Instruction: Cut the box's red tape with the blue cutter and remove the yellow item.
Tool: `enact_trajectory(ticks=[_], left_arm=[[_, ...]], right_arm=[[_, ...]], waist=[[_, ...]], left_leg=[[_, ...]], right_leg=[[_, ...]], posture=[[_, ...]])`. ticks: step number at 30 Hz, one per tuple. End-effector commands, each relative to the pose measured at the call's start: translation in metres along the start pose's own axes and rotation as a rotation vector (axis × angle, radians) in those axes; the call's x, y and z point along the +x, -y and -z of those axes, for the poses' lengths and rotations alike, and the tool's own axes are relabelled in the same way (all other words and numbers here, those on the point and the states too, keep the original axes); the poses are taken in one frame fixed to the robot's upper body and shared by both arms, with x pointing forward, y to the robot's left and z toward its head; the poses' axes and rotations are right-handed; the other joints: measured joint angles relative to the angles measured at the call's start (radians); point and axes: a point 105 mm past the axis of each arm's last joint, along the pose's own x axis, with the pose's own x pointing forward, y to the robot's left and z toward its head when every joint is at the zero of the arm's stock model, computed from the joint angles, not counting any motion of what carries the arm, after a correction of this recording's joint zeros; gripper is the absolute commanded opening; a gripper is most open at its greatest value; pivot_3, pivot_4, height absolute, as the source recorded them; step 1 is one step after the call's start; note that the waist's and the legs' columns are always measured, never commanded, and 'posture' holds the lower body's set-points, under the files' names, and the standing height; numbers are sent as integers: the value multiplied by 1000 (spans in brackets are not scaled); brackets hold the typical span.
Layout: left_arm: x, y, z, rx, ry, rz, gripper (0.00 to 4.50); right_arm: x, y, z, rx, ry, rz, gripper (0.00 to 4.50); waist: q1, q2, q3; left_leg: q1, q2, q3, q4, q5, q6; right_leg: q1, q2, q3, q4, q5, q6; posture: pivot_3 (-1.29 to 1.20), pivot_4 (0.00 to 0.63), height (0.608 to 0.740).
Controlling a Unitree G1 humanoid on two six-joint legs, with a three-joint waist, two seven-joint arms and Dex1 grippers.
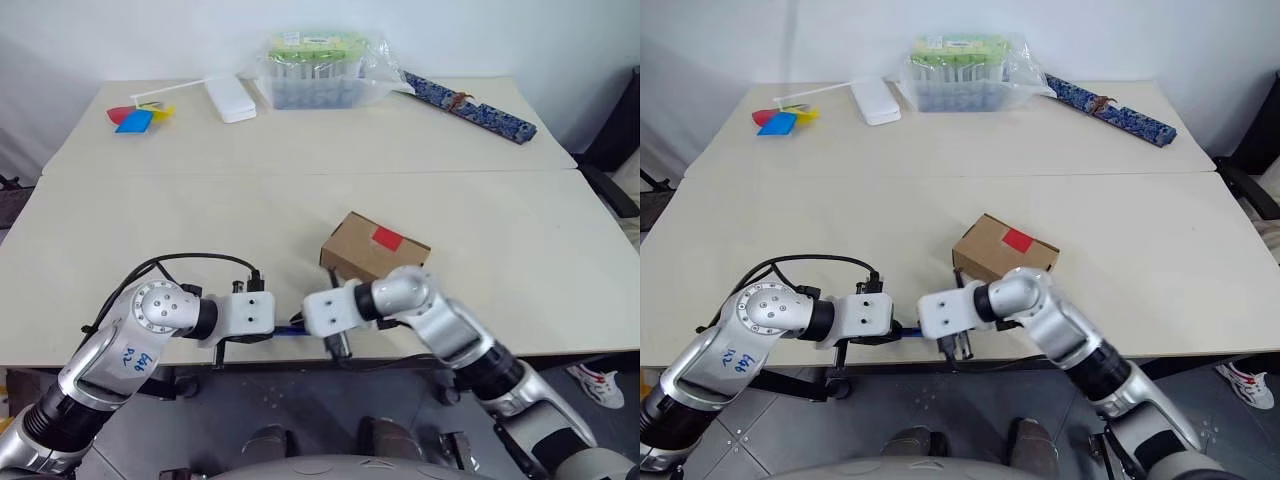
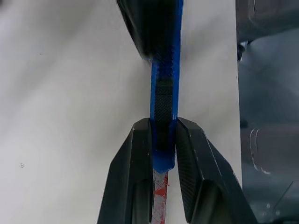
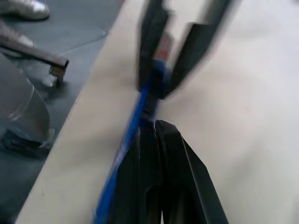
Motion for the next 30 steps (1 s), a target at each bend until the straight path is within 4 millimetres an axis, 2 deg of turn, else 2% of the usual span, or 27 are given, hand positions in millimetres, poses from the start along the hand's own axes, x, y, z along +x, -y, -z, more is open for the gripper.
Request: enact_trajectory(ticks=[1,4,5,8,10,14,19,23,27,30], left_arm=[[-15,-17,-1,-15,77,-95,378],[-21,-23,-2,-19,111,-126,378],[-28,-28,-1,-18,123,-147,378],[-59,-60,-1,22,209,-312,378],[-73,-80,-3,79,249,-400,378],[-79,-103,-13,175,296,-464,378],[-68,-123,-39,305,388,-488,378],[-59,-131,-53,378,441,-507,378],[-51,-135,-67,446,519,-534,378],[-51,-139,-76,474,569,-554,378]], right_arm=[[-32,11,-24,68,70,55,50],[-46,13,-28,115,72,68,50],[-59,21,-32,164,85,107,210],[-111,58,-47,322,150,302,933],[-132,70,-46,374,143,373,1638],[-144,76,-49,417,141,392,2981],[-147,99,-62,497,201,474,4475],[-145,111,-62,619,220,520,4475],[-132,111,-62,847,249,414,4475],[-121,111,-61,918,255,373,4475]], waist=[[-2,0,0],[-4,0,0],[-5,0,0],[-5,-1,1],[0,-1,1],[1,-2,0],[-6,-2,1],[-8,-2,1],[-7,-2,1],[-7,-2,1]], left_leg=[[0,0,0,0,0,0],[-2,1,0,-1,0,0],[-2,0,1,-2,0,0],[-9,0,2,-1,0,-1],[-15,-1,1,1,1,-1],[-15,-3,1,-1,0,-1],[-17,-5,7,-1,-1,1],[-17,-5,8,-1,-1,0],[-17,-5,8,-1,-1,0],[-17,-5,8,-1,-1,-1]], right_leg=[[0,0,0,0,0,0],[-3,0,-1,0,0,0],[-4,0,0,0,0,0],[-13,0,0,2,0,0],[-17,0,-1,3,1,-1],[-15,1,-5,2,2,1],[-17,0,-4,0,3,3],[-17,2,-6,1,3,3],[-17,2,-6,0,3,3],[-17,2,-6,1,3,3]], posture=[[0,150,740],[0,150,740],[0,150,740],[0,150,740],[0,150,740],[0,150,740],[0,150,740],[0,150,740],[0,150,740],[0,150,740]])
